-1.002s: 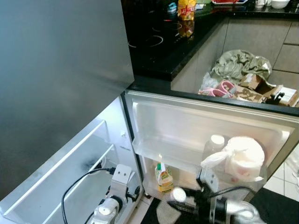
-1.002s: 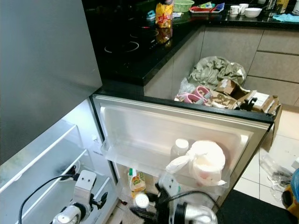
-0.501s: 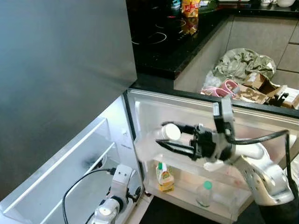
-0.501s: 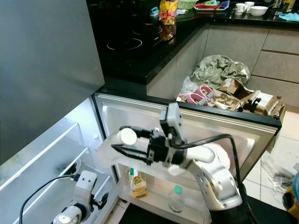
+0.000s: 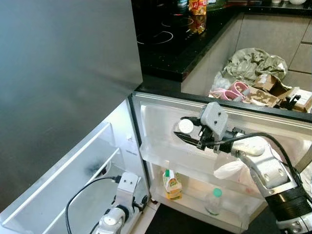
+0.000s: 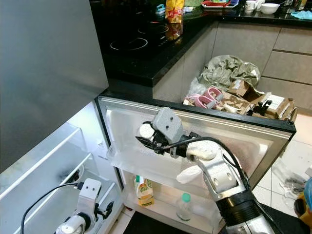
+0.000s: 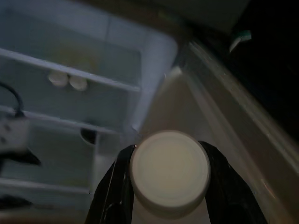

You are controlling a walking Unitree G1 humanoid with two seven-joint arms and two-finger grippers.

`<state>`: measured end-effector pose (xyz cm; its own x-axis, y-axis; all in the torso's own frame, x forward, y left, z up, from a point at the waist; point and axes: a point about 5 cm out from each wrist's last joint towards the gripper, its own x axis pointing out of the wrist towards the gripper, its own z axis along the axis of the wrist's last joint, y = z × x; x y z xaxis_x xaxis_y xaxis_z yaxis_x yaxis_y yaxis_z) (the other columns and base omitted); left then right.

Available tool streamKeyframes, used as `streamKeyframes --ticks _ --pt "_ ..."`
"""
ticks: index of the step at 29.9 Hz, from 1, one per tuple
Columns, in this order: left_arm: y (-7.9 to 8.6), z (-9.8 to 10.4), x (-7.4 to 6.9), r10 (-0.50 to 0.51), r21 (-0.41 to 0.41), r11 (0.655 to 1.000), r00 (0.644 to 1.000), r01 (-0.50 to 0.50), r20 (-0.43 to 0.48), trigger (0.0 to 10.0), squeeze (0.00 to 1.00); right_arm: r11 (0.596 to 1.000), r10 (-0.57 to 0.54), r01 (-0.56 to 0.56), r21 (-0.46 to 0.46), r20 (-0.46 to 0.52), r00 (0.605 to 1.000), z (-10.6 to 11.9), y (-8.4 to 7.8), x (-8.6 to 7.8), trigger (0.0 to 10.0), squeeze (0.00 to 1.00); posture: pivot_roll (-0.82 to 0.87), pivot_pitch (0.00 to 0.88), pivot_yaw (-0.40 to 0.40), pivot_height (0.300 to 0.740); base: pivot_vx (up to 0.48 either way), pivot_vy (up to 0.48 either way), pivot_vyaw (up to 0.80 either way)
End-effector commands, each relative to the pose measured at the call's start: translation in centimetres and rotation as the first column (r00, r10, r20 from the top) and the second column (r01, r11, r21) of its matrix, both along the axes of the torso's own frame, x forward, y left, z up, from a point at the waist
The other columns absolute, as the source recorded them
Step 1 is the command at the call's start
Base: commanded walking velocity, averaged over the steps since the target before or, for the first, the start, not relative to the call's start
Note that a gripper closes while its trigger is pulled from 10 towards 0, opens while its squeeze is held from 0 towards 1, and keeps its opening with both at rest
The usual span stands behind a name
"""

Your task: Restocking fridge

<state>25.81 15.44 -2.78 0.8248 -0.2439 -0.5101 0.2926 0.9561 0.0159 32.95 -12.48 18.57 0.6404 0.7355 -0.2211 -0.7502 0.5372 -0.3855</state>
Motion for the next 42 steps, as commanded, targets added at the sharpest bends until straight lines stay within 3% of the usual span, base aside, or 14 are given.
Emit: streamKeyframes --ticks 1,8,11,15,26,29,35,42 --pt "0.2 -0.3 -0.3 0.006 -0.001 1.000 1.000 -0.006 -0.015 10.0 0.00 1.000 0.016 -0.016 -0.005 0.058 0.998 0.6 0.6 0.2 10.0 0.00 -0.11 0.069 0.061 0.726 0.000 0.000 0.00" --pt "0.0 -0.3 -0.4 -0.003 -0.002 1.000 1.000 0.003 -0.018 10.0 0.00 0.990 -0.036 0.050 -0.131 0.102 0.994 -2.0 0.4 1.0 10.0 0.00 -0.12 0.069 0.068 0.726 0.000 0.000 0.00" --pt "0.0 -0.2 -0.3 -0.007 -0.003 1.000 1.000 0.007 -0.015 10.0 0.00 0.988 -0.069 0.082 -0.129 0.106 0.992 -2.7 0.2 1.4 10.0 0.00 -0.12 0.068 0.070 0.726 0.000 0.000 0.00" --pt "-0.1 -0.1 -0.1 -0.010 -0.004 1.000 1.000 0.010 -0.012 10.0 0.00 0.977 -0.181 0.193 -0.092 0.129 0.975 -3.4 -0.6 2.3 10.0 0.00 -0.11 0.066 0.070 0.726 0.000 0.000 0.00" --pt "0.0 -0.1 -0.1 -0.019 0.005 1.000 1.000 0.019 -0.011 10.0 0.00 0.952 -0.300 0.302 -0.044 0.052 0.953 -5.8 -1.1 3.2 10.0 0.00 -0.11 0.066 0.075 0.726 0.000 0.000 0.00" --pt "0.3 0.0 0.0 -0.019 0.007 1.000 1.000 0.019 -0.010 10.0 0.00 0.937 -0.348 0.348 0.028 -0.005 0.937 -5.7 -1.1 3.9 10.0 0.00 -0.09 0.068 0.071 0.726 0.000 0.000 0.00" --pt "0.6 0.0 0.0 -0.011 0.006 1.000 1.000 0.011 -0.010 10.0 0.00 0.922 -0.344 0.361 0.138 -0.130 0.930 -5.0 -0.9 4.6 10.0 0.00 -0.09 0.070 0.070 0.726 0.000 0.000 0.00" --pt "0.6 0.0 0.0 -0.011 0.005 1.000 1.000 0.011 -0.011 10.0 0.00 0.926 -0.315 0.340 0.164 -0.160 0.936 -4.5 -0.8 5.1 10.0 0.00 -0.09 0.070 0.072 0.726 0.000 0.000 0.00"
